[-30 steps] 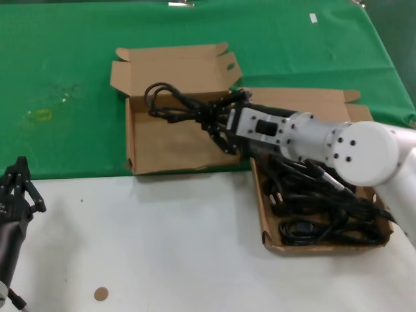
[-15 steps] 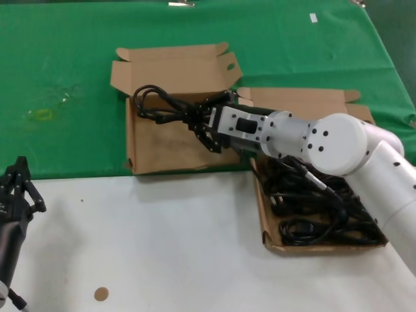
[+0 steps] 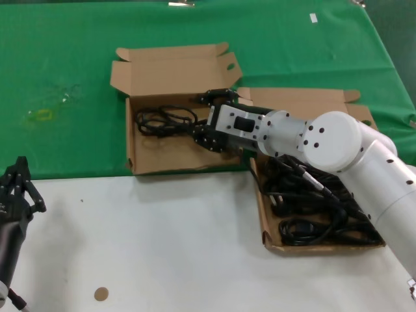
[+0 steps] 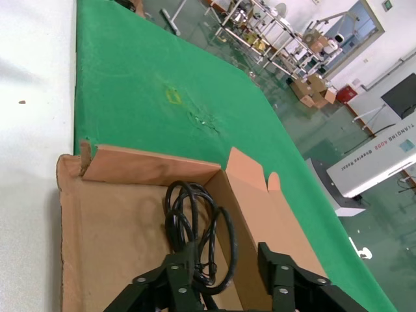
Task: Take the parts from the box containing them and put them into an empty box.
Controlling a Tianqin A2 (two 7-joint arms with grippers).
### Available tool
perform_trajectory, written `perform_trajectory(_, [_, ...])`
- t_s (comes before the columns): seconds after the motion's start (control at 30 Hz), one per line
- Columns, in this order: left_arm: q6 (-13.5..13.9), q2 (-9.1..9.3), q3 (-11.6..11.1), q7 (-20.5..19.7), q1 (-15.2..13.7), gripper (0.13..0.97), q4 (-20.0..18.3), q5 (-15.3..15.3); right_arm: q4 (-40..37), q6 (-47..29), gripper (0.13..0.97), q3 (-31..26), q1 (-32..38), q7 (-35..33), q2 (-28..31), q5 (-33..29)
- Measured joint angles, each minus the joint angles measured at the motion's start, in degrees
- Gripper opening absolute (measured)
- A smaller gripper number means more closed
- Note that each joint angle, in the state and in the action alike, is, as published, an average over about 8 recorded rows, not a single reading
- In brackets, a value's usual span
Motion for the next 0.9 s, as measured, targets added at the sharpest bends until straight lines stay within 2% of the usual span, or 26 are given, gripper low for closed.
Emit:
perform_trajectory(0.23, [0.0, 0.0, 0.0, 0.0, 0.0, 0.144, 0.0, 0.0, 0.78, 0.17, 0.432, 0.14, -0.22, 0.36, 0.25, 0.26])
perform_trajectory(0.37, [0.0, 0.0, 0.0, 0.0, 0.0, 0.144, 0.0, 0.0, 1.29, 0.21, 0.432, 0.27, -0.42, 0.61, 0.41, 0.38])
perform_trajectory(0.63, [0.0, 0.0, 0.0, 0.0, 0.0, 0.157, 0.0, 0.0, 2.7, 1.26, 0.632, 1.21, -2.18, 0.79, 0.61, 1.69])
perform_trajectory(0.67, [0.0, 0.0, 0.0, 0.0, 0.0, 0.16, 0.0, 0.0, 3.06, 1.55, 0.632, 1.47, -2.67, 0.83, 0.65, 2.05])
perform_trajectory(0.77, [0.0, 0.0, 0.0, 0.0, 0.0, 0.165, 0.0, 0.0, 4.25, 2.5, 0.701, 2.3, -4.23, 0.97, 0.8, 3.21])
perform_trajectory(0.9, [0.0, 0.0, 0.0, 0.0, 0.0, 0.211, 0.0, 0.0, 6.06, 3.96, 0.792, 3.59, -6.65, 1.17, 1.02, 4.99])
